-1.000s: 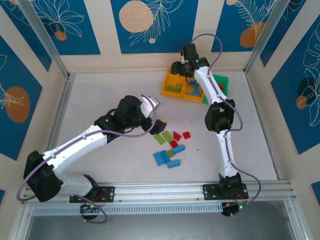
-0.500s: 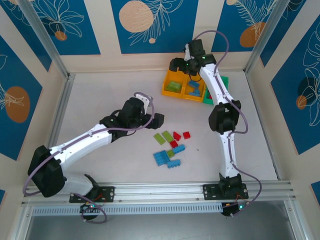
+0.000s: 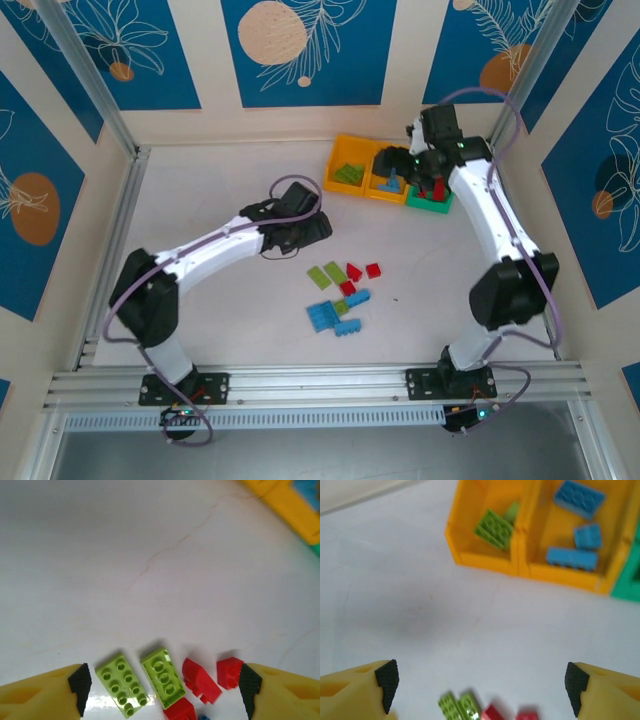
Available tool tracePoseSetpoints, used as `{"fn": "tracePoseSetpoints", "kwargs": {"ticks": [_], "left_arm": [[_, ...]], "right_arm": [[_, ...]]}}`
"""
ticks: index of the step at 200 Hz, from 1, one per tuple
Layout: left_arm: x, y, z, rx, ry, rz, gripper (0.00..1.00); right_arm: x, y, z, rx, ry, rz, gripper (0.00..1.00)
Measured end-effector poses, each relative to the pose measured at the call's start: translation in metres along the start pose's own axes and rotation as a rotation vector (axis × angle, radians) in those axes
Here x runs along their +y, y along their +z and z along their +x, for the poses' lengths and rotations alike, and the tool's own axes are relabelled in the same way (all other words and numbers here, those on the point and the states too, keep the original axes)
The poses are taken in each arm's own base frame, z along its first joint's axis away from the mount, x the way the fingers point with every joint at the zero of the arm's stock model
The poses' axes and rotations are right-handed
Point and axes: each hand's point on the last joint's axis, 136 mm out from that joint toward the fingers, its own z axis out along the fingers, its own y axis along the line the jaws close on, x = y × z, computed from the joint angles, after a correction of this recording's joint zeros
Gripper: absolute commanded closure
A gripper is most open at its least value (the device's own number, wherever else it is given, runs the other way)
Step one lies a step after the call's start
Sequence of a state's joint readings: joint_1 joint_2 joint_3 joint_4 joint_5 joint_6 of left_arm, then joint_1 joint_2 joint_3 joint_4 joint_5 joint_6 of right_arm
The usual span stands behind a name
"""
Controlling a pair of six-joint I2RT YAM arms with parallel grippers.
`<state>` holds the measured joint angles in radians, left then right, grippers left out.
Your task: Sort the legos into containers by color
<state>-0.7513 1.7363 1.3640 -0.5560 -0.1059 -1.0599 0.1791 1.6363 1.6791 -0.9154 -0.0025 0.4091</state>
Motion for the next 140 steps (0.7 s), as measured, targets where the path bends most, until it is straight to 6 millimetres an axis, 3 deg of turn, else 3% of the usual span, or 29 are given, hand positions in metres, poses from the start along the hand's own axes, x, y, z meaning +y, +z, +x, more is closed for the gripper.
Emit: {"fn": "tracePoseSetpoints", "kwargs": {"ticks": [29, 58, 140], "left_arm": [[0.013, 0.031, 0.015, 0.102, -0.095, -0.105, 0.28], [0.02, 0.045, 0.028, 0.19, -0.16, -0.17, 0.32], [0.047, 0.067, 0.07, 0.406, -0.279, -0.317, 0.33]], "right_arm": [[-0.022, -0.007, 0.042, 0.045, 0.057, 0.034, 0.12], [-0.038, -0.007, 0.067, 0.09, 0.093, 0.075, 0.12], [-0.05, -0.019, 0.074, 0.081, 0.115, 0.104, 0.12]]}}
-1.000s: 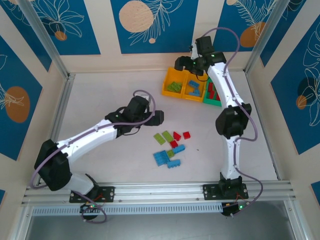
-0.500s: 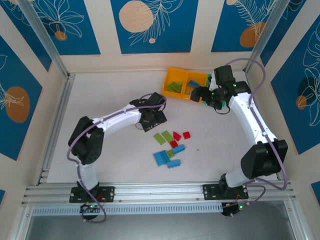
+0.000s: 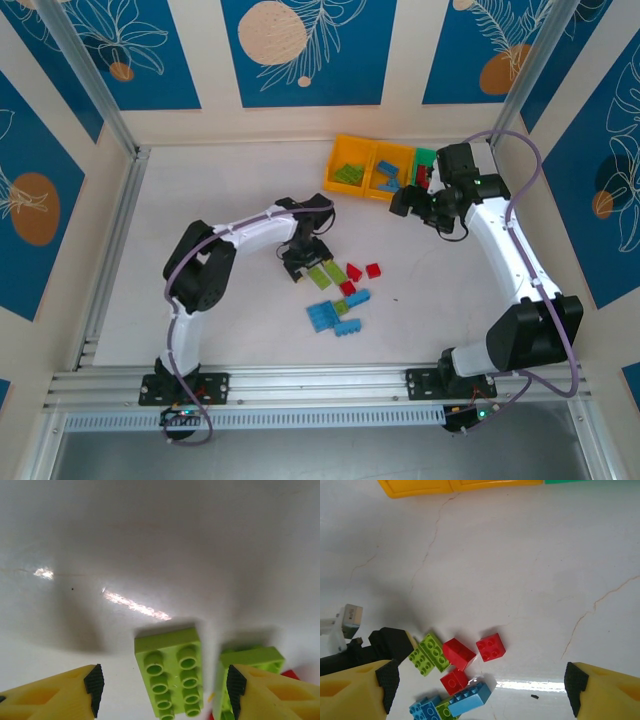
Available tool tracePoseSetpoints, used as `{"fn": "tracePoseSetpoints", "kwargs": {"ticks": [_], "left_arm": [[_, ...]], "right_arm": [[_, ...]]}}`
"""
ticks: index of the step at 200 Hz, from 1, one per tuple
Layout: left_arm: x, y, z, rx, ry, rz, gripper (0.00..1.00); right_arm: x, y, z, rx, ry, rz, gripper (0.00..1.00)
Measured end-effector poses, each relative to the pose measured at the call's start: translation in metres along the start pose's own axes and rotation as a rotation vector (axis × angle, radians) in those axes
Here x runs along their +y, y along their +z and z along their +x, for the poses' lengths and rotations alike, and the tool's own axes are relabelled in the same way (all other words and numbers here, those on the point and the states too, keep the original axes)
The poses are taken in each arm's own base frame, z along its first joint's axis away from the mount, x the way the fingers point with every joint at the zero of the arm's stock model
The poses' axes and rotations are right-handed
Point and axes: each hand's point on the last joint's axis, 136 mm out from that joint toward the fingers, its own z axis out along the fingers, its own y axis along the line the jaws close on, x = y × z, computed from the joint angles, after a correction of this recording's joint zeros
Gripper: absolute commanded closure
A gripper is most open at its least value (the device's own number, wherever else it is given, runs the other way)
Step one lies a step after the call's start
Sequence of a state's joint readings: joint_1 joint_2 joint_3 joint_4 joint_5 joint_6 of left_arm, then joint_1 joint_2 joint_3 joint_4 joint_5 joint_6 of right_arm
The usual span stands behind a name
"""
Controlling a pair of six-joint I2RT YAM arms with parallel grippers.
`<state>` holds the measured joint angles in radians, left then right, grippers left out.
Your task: Sort the legos into containers by color
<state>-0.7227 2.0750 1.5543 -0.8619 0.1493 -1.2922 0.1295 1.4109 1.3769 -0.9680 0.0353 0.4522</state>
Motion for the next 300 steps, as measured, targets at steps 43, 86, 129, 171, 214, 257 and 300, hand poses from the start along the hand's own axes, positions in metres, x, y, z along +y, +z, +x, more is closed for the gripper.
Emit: {"fn": "tracePoseSetpoints", "kwargs": {"ticks": [43, 86, 129, 171, 214, 257, 300], "left_arm": [[0.007, 0.009, 0.006, 0.07, -0.023, -0.047, 0.38], [0.014, 0.011, 0.006, 0.097, -0.043, -0.075, 0.56], [0.002, 0.001, 0.0, 0.076, -0.015, -0.04, 0.64], [-0.053, -0.048, -0.031, -0.069, 0.115, 0.123, 0.67], [-0.157, -0.153, -0.074, -0.346, 0.29, 0.464, 0.76], [-0.217, -0.157, -0.146, -0.503, 0.291, 0.625, 0.72], [-0.23, -0.105, -0.192, -0.573, 0.37, 0.614, 0.67]], "right_arm": [[-0.002, 0.0, 0.003, 0.01, 0.003, 0.007, 0.12], [-0.001, -0.003, 0.003, 0.007, 0.007, 0.006, 0.12], [0.002, -0.014, 0.004, -0.02, 0.017, -0.011, 0.13], [0.015, -0.016, 0.01, -0.01, 0.033, -0.049, 0.13], [0.026, -0.016, 0.011, -0.01, 0.04, -0.076, 0.13], [0.03, -0.018, 0.008, -0.021, 0.044, -0.085, 0.13], [0.028, -0.017, 0.008, -0.028, 0.044, -0.068, 0.13]]}}
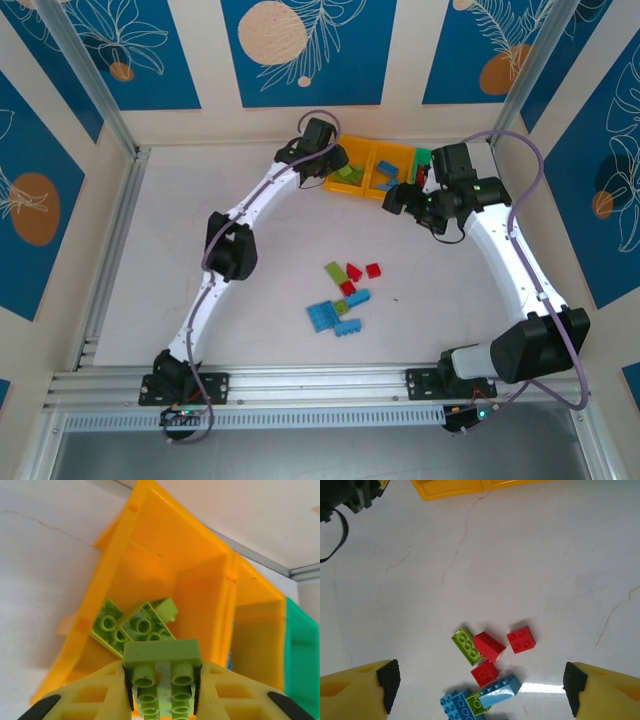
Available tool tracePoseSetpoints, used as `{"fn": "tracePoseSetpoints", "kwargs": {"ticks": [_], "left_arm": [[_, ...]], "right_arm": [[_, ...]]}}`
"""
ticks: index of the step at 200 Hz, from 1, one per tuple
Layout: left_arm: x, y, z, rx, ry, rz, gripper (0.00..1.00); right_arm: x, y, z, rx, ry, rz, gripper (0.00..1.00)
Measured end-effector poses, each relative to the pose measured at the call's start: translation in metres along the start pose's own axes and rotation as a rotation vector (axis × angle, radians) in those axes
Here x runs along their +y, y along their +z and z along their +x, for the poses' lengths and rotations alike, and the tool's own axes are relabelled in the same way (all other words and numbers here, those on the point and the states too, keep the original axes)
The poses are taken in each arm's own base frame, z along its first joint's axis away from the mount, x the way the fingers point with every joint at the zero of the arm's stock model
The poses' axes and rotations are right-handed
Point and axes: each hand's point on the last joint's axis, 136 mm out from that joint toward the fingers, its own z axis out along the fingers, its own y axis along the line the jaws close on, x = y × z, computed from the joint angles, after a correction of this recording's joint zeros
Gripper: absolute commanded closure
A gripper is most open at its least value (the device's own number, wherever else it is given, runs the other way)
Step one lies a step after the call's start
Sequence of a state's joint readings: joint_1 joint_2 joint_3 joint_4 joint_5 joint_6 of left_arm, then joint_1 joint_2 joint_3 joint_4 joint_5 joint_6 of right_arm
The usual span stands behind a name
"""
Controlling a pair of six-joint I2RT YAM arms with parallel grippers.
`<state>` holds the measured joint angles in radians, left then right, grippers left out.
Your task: Sort the legos into containers by color
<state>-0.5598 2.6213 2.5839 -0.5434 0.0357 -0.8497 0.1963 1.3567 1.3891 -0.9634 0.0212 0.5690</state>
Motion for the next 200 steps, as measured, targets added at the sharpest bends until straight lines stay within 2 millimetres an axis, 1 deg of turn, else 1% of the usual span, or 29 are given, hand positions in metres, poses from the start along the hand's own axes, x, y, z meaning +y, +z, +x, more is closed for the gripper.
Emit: {"fn": "tracePoseSetpoints", "kwargs": {"ticks": [10, 23, 47, 53, 70, 98, 110, 117, 129, 137, 140, 144, 158, 161, 178, 181, 188, 200], "left_arm": [[-0.001, 0.005, -0.001, -0.014, 0.031, 0.015, 0.63], [-0.009, 0.008, -0.007, -0.043, 0.08, 0.048, 0.55], [-0.029, 0.003, -0.021, -0.11, 0.176, 0.111, 0.37], [-0.032, 0.002, -0.024, -0.127, 0.193, 0.12, 0.34], [-0.039, -0.002, -0.033, -0.166, 0.228, 0.138, 0.3], [-0.042, -0.005, -0.035, -0.177, 0.294, 0.133, 0.3], [-0.045, -0.012, -0.037, -0.18, 0.328, 0.135, 0.3], [-0.046, -0.019, -0.036, -0.175, 0.352, 0.131, 0.3], [-0.048, -0.037, -0.034, -0.167, 0.39, 0.129, 0.29], [-0.05, -0.054, -0.032, -0.17, 0.415, 0.135, 0.28], [-0.052, -0.064, -0.032, -0.172, 0.427, 0.139, 0.28], [-0.053, -0.072, -0.03, -0.173, 0.436, 0.143, 0.28], [-0.061, -0.114, -0.031, -0.205, 0.48, 0.176, 0.28], [-0.065, -0.127, -0.031, -0.216, 0.495, 0.19, 0.28], [-0.079, -0.184, -0.03, -0.272, 0.569, 0.261, 0.26], [-0.082, -0.197, -0.028, -0.282, 0.591, 0.28, 0.26], [-0.087, -0.22, -0.025, -0.301, 0.632, 0.314, 0.25], [-0.092, -0.255, -0.015, -0.321, 0.705, 0.369, 0.22]], "right_arm": [[-0.001, 0.0, 0.0, -0.003, 0.0, 0.005, 0.13], [-0.002, -0.001, -0.001, -0.008, 0.0, 0.013, 0.12], [-0.004, -0.003, -0.001, -0.016, -0.001, 0.02, 0.13], [-0.004, -0.003, 0.0, -0.016, -0.001, 0.022, 0.12], [-0.005, -0.003, 0.0, -0.015, 0.0, 0.023, 0.12], [-0.006, -0.001, 0.002, -0.008, 0.0, 0.026, 0.13], [-0.009, 0.003, 0.006, 0.004, 0.002, 0.033, 0.13], [-0.011, 0.007, 0.009, 0.015, 0.002, 0.038, 0.12], [-0.016, 0.014, 0.018, 0.042, -0.002, 0.051, 0.12], [-0.019, 0.02, 0.025, 0.065, -0.011, 0.061, 0.12], [-0.02, 0.022, 0.029, 0.074, -0.013, 0.065, 0.12], [-0.022, 0.025, 0.032, 0.084, -0.018, 0.07, 0.12], [-0.024, 0.033, 0.045, 0.123, -0.037, 0.083, 0.12], [-0.024, 0.035, 0.048, 0.131, -0.041, 0.084, 0.12], [-0.024, 0.046, 0.062, 0.176, -0.07, 0.1, 0.12], [-0.023, 0.049, 0.064, 0.185, -0.077, 0.102, 0.12], [-0.024, 0.056, 0.07, 0.206, -0.09, 0.113, 0.12], [-0.027, 0.068, 0.08, 0.241, -0.115, 0.137, 0.14]]}}
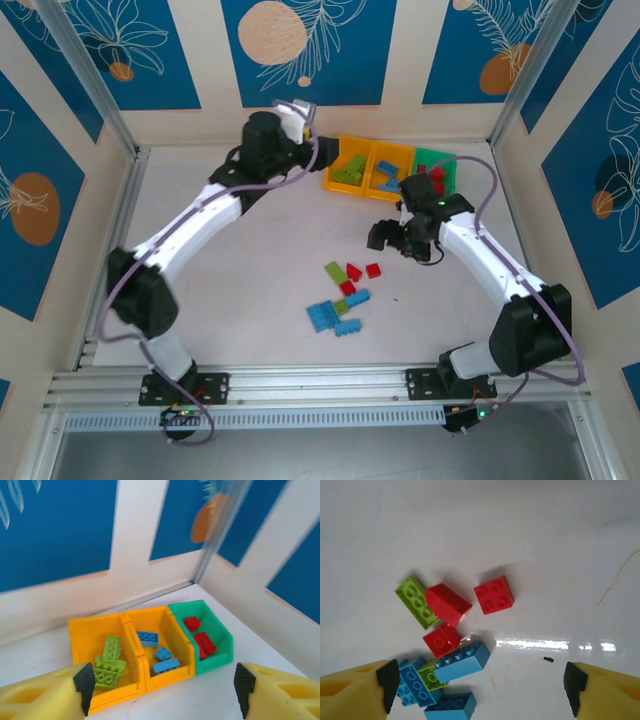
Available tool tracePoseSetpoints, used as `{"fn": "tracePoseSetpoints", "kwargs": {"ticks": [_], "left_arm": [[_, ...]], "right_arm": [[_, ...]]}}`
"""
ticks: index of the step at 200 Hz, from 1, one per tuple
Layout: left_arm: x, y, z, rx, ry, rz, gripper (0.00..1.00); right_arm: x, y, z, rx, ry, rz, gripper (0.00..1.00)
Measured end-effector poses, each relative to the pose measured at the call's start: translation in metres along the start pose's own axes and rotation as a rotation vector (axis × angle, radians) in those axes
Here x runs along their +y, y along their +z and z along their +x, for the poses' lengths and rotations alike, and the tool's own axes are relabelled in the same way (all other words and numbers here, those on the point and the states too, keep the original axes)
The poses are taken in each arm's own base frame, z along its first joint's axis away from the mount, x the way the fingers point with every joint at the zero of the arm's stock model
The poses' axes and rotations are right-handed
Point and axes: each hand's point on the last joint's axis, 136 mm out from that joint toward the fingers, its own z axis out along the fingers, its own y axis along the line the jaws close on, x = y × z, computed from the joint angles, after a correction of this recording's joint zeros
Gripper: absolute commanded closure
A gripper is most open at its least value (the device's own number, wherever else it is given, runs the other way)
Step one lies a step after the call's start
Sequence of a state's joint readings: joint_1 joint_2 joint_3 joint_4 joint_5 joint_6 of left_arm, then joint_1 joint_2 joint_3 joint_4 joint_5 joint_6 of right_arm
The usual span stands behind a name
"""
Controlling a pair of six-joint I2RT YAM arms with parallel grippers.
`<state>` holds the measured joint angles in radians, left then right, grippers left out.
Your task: Sort the legos into containers by color
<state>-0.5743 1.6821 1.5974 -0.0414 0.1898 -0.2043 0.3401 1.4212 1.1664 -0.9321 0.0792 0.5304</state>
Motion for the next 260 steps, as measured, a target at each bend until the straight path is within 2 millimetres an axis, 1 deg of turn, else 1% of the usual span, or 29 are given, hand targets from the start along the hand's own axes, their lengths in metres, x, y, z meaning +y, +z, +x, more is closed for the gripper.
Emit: {"fn": "tracePoseSetpoints", "kwargs": {"ticks": [15, 28, 36, 46, 62, 83, 97, 119, 145, 159, 172, 205, 221, 239, 251, 260], "left_arm": [[-0.02, -0.03, -0.001, -0.005, 0.089, 0.074, 0.17], [-0.033, -0.05, 0.008, 0.019, 0.159, 0.127, 0.14], [-0.04, -0.059, 0.016, 0.039, 0.201, 0.159, 0.12], [-0.047, -0.069, 0.031, 0.08, 0.239, 0.193, 0.09], [-0.054, -0.081, 0.058, 0.146, 0.286, 0.233, 0.07], [-0.056, -0.087, 0.087, 0.216, 0.3, 0.259, 0.06], [-0.054, -0.088, 0.097, 0.242, 0.297, 0.261, 0.06], [-0.054, -0.088, 0.1, 0.25, 0.3, 0.262, 0.06], [-0.055, -0.086, 0.102, 0.254, 0.301, 0.27, 0.06], [-0.055, -0.083, 0.106, 0.264, 0.3, 0.277, 0.06], [-0.055, -0.08, 0.111, 0.276, 0.298, 0.285, 0.06], [-0.062, -0.08, 0.114, 0.282, 0.304, 0.316, 0.05], [-0.068, -0.081, 0.114, 0.282, 0.315, 0.345, 0.04], [-0.078, -0.083, 0.112, 0.284, 0.33, 0.376, 0.03], [-0.085, -0.083, 0.11, 0.28, 0.347, 0.397, 0.02], [-0.091, -0.081, 0.108, 0.278, 0.355, 0.412, 0.02]], "right_arm": [[-0.001, 0.02, 0.009, 0.05, -0.031, 0.036, 0.18], [-0.003, 0.038, 0.015, 0.087, -0.063, 0.069, 0.23], [-0.004, 0.048, 0.017, 0.104, -0.08, 0.091, 0.25], [-0.006, 0.059, 0.021, 0.125, -0.099, 0.116, 0.26], [-0.008, 0.075, 0.023, 0.151, -0.129, 0.152, 0.32], [-0.012, 0.09, 0.025, 0.167, -0.152, 0.196, 0.38], [-0.017, 0.098, 0.025, 0.174, -0.163, 0.228, 0.41], [-0.022, 0.107, 0.025, 0.179, -0.17, 0.264, 0.44], [-0.026, 0.119, 0.026, 0.199, -0.171, 0.287, 0.56], [-0.023, 0.119, 0.022, 0.185, -0.174, 0.279, 0.63], [-0.022, 0.119, 0.021, 0.182, -0.174, 0.278, 0.66], [-0.022, 0.116, 0.019, 0.173, -0.17, 0.273, 0.67], [-0.02, 0.106, 0.013, 0.145, -0.159, 0.254, 0.67], [-0.022, 0.085, -0.002, 0.084, -0.115, 0.221, 0.67], [-0.025, 0.07, -0.02, 0.033, -0.07, 0.201, 0.67], [-0.028, 0.059, -0.038, -0.009, -0.031, 0.185, 0.67]]}}
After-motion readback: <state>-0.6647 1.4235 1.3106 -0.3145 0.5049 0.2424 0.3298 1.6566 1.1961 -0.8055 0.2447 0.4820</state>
